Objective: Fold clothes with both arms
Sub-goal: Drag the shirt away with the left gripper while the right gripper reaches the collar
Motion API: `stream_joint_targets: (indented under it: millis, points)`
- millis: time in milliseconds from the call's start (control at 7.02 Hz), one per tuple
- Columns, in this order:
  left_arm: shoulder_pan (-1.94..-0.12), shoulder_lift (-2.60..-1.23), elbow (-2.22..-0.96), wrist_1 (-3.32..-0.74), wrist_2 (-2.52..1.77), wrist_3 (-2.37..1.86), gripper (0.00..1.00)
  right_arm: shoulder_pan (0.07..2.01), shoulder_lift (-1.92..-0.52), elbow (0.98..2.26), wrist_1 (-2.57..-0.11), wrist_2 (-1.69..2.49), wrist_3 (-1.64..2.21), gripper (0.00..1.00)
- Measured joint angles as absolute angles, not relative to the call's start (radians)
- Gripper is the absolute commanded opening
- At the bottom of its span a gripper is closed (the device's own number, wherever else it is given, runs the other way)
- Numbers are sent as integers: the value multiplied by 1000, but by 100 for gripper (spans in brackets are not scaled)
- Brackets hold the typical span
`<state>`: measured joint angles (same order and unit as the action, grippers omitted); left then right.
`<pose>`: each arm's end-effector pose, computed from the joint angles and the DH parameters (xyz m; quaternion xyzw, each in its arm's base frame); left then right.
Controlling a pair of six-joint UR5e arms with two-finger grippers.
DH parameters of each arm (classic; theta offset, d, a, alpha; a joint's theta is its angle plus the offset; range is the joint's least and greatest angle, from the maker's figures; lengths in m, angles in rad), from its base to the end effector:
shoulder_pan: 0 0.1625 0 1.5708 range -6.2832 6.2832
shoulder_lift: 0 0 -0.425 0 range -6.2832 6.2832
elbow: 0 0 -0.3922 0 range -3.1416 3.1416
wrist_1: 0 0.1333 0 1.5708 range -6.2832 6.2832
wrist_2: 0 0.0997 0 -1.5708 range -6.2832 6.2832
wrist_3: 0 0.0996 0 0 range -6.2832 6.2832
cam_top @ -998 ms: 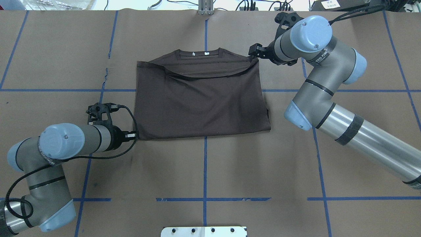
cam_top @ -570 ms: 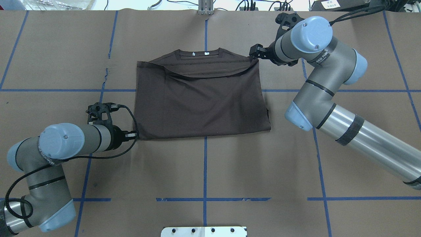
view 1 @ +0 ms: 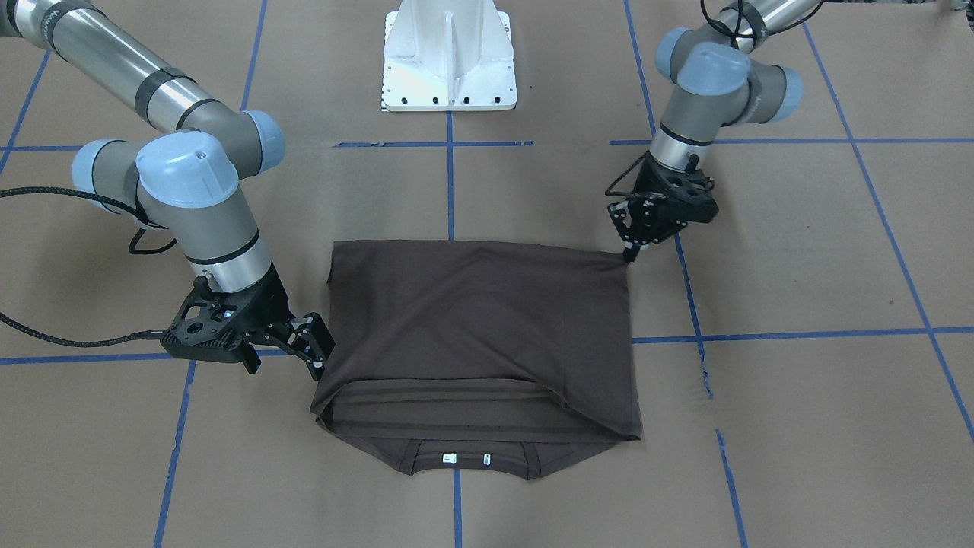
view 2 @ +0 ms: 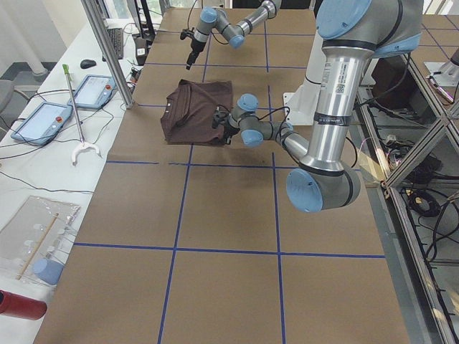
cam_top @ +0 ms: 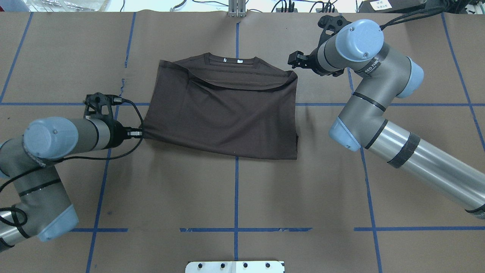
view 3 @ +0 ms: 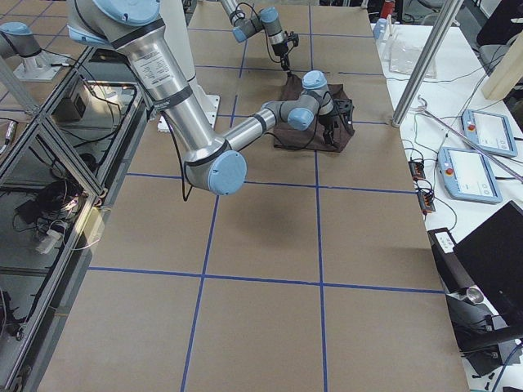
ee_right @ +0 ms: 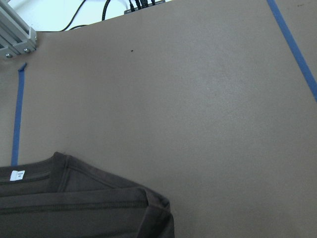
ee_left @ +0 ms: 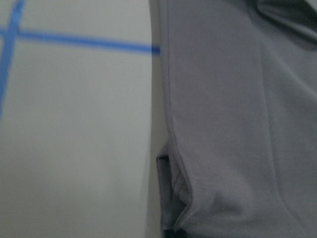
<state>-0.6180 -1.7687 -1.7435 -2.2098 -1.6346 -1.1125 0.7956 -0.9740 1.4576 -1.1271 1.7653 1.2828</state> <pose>0.4043 -0.4432 0.4056 0.2238 0.4294 -0.0544 0.8733 -0.4253 -0.5970 0.3105 0.1551 -0.4261 0.1815 0.8726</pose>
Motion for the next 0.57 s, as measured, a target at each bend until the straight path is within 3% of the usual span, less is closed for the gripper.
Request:
stream_joint_targets:
  millis: [285,570]
  points:
    - [-763,-1854,-1597,-2208,-1635,-964,0,791,-976,1464,-1126,1762,1286,100]
    - [-874,-2096,-1260,-2232,-1621,-898,0,783,-982,1477,-1126,1757,1293,100]
